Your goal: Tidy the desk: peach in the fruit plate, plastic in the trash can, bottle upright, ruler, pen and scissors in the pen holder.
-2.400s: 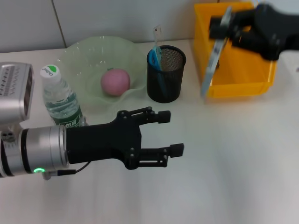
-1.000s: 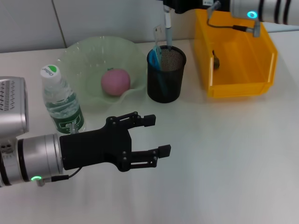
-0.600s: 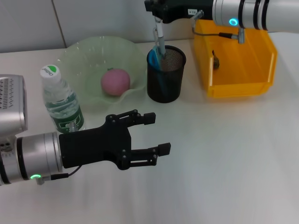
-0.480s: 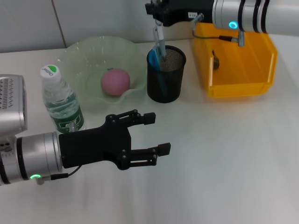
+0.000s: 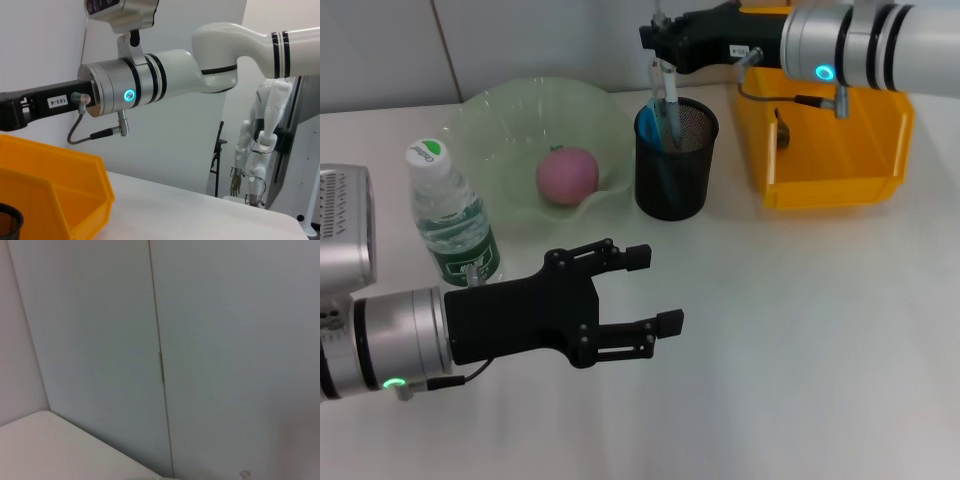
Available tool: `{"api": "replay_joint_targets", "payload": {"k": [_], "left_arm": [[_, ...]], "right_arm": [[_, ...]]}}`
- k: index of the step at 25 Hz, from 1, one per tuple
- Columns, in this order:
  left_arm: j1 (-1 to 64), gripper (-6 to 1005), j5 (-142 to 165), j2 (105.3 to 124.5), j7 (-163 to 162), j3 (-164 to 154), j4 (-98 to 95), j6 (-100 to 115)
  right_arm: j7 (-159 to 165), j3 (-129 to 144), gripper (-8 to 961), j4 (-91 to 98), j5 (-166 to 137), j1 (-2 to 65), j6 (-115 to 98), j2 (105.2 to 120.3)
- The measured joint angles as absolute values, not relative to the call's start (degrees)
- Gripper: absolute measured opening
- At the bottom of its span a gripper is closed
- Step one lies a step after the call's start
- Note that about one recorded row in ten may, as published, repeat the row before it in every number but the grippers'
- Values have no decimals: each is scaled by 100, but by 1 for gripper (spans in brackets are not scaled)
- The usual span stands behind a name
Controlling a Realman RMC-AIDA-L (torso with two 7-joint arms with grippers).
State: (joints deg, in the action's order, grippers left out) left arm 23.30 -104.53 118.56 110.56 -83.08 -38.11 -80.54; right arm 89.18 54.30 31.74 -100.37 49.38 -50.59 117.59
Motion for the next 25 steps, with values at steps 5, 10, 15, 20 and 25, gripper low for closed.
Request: {"api": "replay_joint_targets", "payload": {"k": [5, 10, 15, 20, 25], "left_arm": [[2321, 834, -10455, 11856, 11048, -8313, -3813, -8059], [2310, 834, -10476, 11856, 11042, -8312, -3814, -8060], [2302, 834, -10488, 11856, 11017, -8316, -3814, -8060], [2302, 834, -10491, 11856, 11014, -8319, -3814, -8065], [2302, 834, -10494, 11856, 11012, -8314, -3815, -8072]], "right_arm": [[9000, 5432, 152, 3448, -10024, 4741, -5111, 11816], [9253, 5432, 154, 3578, -10035, 4646, -5151, 11814], [9303, 5440, 288, 3560, -10055, 4630, -5153, 11803], [9304, 5423, 435, 3611, -10067, 4585, -5310, 11813], [9373, 5387, 530, 3805, -10055, 4476, -5734, 11803]]}}
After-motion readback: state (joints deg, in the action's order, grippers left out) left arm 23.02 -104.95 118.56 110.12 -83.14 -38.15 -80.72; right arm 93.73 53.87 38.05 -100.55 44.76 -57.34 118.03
